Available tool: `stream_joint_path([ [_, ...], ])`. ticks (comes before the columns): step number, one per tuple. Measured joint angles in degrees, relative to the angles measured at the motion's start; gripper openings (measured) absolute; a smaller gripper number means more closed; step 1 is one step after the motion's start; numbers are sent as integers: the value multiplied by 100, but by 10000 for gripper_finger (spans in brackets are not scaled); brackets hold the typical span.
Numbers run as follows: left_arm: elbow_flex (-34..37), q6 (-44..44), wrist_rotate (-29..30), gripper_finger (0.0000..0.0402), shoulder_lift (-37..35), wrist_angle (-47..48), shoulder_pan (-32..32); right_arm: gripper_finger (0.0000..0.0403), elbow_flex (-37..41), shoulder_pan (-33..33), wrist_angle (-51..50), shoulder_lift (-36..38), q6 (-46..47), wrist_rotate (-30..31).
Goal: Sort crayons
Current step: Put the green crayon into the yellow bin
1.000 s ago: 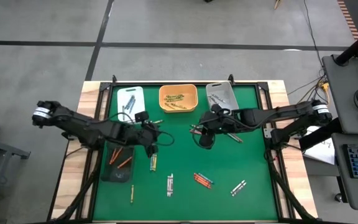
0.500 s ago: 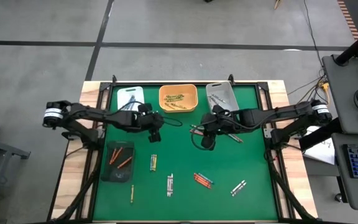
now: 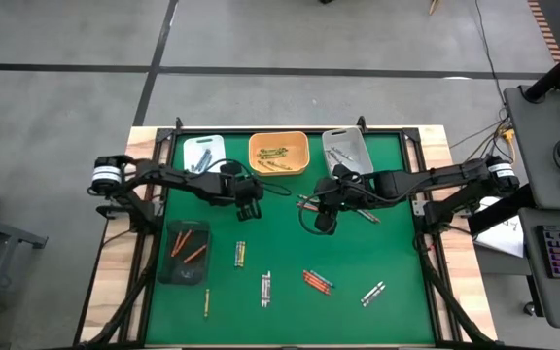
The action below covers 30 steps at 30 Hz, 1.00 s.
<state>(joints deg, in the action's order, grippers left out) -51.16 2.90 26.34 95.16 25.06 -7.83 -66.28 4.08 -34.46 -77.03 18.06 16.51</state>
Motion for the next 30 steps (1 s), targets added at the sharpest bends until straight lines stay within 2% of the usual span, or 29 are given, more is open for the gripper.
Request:
stream_joint_path([
  [9,-11,-193,18,105,161,-11,-18,125,4,0,-2,0,-2,0],
  [18,82,-828,20,105,161,-13,-18,128,6,0,-128,0,-143,-2],
  [30,82,-797,16,105,135,-96,-18,130,12,0,-378,0,-509,0],
])
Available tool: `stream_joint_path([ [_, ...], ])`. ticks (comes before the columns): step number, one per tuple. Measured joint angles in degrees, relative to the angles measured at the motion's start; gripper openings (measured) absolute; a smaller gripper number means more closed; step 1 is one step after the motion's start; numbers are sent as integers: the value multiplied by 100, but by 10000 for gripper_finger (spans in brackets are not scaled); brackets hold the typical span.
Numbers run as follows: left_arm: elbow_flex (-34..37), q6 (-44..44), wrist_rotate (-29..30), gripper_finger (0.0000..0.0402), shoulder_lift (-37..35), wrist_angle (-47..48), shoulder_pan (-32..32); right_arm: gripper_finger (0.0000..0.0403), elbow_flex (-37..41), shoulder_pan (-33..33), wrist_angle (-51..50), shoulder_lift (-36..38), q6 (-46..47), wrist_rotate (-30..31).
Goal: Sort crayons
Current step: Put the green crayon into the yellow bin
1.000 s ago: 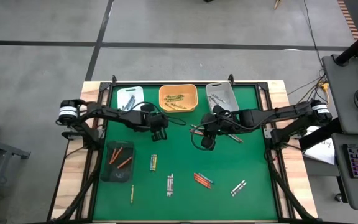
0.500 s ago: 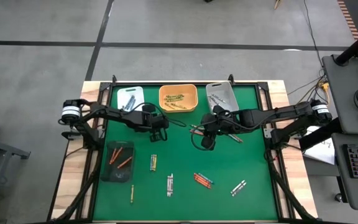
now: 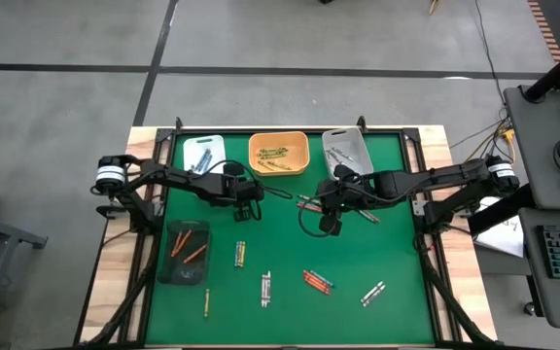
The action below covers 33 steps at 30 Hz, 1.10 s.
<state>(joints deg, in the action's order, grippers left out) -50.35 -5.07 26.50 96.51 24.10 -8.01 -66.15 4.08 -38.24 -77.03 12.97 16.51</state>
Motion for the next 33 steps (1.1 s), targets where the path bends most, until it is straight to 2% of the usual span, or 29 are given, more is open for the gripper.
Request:
stream_joint_path([
  [17,33,171,-199,105,166,0,-4,132,254,0,151,0,-7,0],
  [30,33,202,-524,105,121,22,-13,132,254,0,162,0,-11,0],
  [33,34,223,-452,105,42,50,-14,134,254,0,162,0,-13,0],
])
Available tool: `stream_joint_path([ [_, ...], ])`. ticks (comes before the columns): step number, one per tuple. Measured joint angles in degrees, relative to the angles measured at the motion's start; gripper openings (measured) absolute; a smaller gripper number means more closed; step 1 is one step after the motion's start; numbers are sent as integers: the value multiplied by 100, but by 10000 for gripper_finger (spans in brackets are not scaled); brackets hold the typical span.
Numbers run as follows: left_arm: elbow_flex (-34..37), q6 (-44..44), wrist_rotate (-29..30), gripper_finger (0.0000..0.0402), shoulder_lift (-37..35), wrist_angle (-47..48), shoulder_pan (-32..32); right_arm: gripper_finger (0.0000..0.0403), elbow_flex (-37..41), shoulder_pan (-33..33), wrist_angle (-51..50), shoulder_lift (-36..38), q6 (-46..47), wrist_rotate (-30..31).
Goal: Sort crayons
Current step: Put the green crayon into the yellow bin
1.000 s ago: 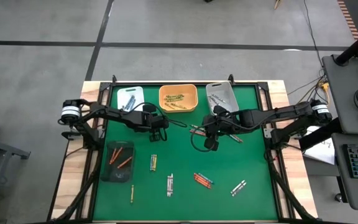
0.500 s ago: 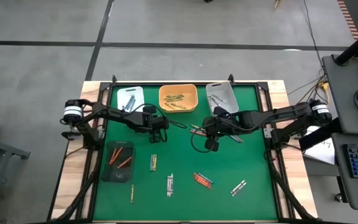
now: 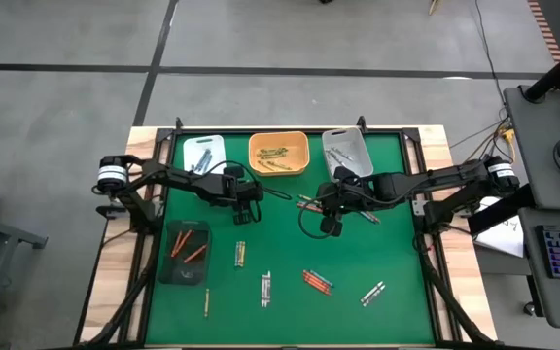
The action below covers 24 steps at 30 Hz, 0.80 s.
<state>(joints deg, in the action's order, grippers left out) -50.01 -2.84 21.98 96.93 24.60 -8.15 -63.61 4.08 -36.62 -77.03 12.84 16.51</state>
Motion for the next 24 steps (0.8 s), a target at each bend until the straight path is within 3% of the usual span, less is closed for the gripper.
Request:
stream_joint_path([
  [6,-88,14,206,105,-48,-9,-40,134,0,0,2,0,0,0],
  [11,-23,38,-217,105,-50,-26,-129,134,0,0,7,0,0,0],
  [20,19,10,-203,104,139,-162,-179,134,17,0,7,0,0,0],
  [24,17,-4,-277,85,153,-170,-181,134,17,0,7,0,0,0],
])
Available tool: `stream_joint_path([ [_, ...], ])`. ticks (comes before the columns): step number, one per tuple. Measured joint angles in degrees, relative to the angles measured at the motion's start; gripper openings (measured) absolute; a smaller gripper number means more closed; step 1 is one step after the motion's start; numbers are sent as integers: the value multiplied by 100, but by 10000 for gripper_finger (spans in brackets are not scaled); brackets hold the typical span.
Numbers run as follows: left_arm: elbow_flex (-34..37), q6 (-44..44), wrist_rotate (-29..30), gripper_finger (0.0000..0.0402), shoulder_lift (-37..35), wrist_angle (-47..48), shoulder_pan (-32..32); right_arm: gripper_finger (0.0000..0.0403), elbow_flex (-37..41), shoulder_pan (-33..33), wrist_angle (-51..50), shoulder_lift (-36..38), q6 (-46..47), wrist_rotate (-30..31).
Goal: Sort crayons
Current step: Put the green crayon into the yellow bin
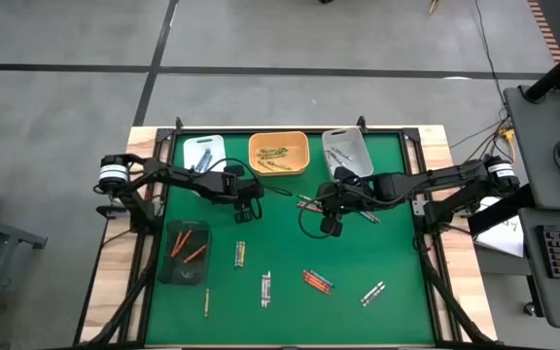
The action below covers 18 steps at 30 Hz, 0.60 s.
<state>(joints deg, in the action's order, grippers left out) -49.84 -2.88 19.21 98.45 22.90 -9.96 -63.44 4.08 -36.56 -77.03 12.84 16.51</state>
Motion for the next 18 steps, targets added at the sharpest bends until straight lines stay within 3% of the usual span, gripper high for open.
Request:
stream_joint_path([
  [7,0,-2,-77,10,8,-15,2,134,0,0,0,0,0,2],
  [18,-140,103,-62,1,-520,-83,392,134,52,34,26,2,11,-35],
])
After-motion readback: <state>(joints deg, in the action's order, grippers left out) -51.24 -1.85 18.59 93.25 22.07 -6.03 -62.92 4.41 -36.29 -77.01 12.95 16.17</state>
